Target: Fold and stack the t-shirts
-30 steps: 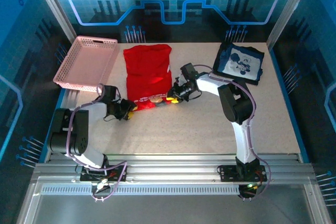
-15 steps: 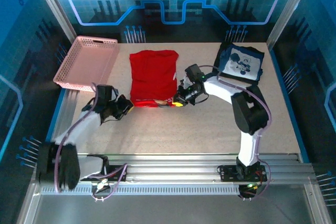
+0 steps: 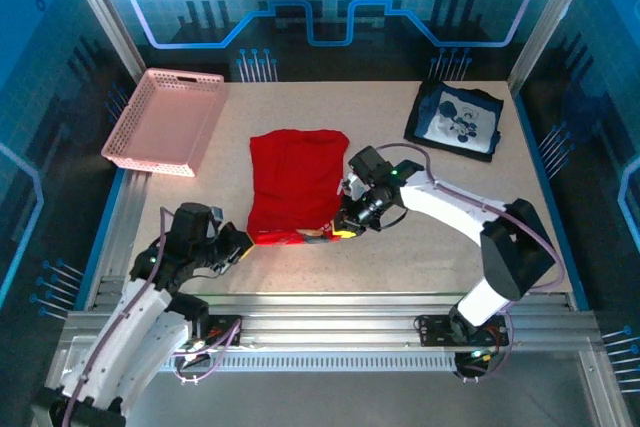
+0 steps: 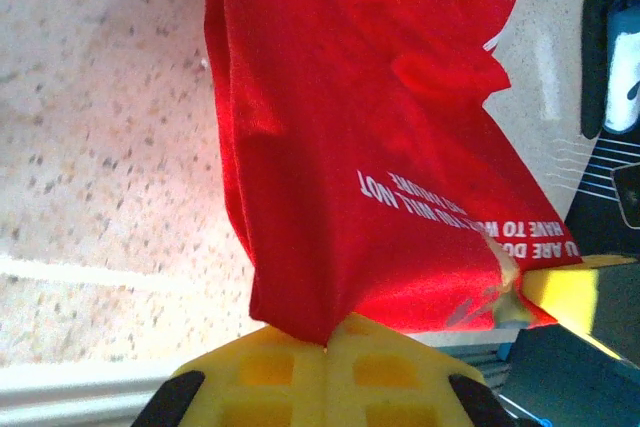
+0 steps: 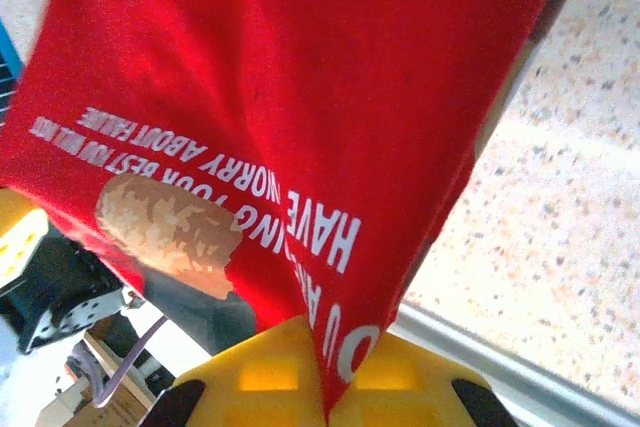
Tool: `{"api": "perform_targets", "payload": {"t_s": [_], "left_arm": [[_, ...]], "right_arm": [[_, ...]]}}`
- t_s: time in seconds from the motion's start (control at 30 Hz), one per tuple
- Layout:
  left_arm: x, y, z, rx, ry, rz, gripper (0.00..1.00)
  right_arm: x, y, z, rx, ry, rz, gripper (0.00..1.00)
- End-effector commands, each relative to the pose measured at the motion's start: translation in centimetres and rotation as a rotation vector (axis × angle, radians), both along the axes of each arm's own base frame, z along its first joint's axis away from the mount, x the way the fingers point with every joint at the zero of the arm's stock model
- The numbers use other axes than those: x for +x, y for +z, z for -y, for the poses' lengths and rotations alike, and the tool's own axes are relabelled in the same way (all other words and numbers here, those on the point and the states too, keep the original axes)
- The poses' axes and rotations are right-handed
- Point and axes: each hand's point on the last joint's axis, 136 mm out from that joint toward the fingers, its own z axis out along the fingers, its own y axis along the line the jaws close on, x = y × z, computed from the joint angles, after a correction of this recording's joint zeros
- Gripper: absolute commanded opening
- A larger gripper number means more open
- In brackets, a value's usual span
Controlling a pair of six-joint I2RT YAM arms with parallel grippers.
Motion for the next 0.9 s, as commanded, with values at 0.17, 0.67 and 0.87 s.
{"api": "perform_targets", "payload": {"t_s": [0.17,0.67,0.87], "left_arm": [[-2.1,2.1,-0.1,-0.011,0.006,-0.065,0.00],[11.8,7.1,1.1,-0.022,-0.025,0.081,0.00],[16.7,7.0,-0.1,0.003,-0.020,0.101,0.00]], "right_arm": [[-2.8,3.1,0.5,-0.031,0.011,-0.007,0.00],[9.5,5.0,0.6,0.041,-0.037,0.085,0.00],[14.9,4.3,1.1,0.056,-0.067,0.093,0.00]]}}
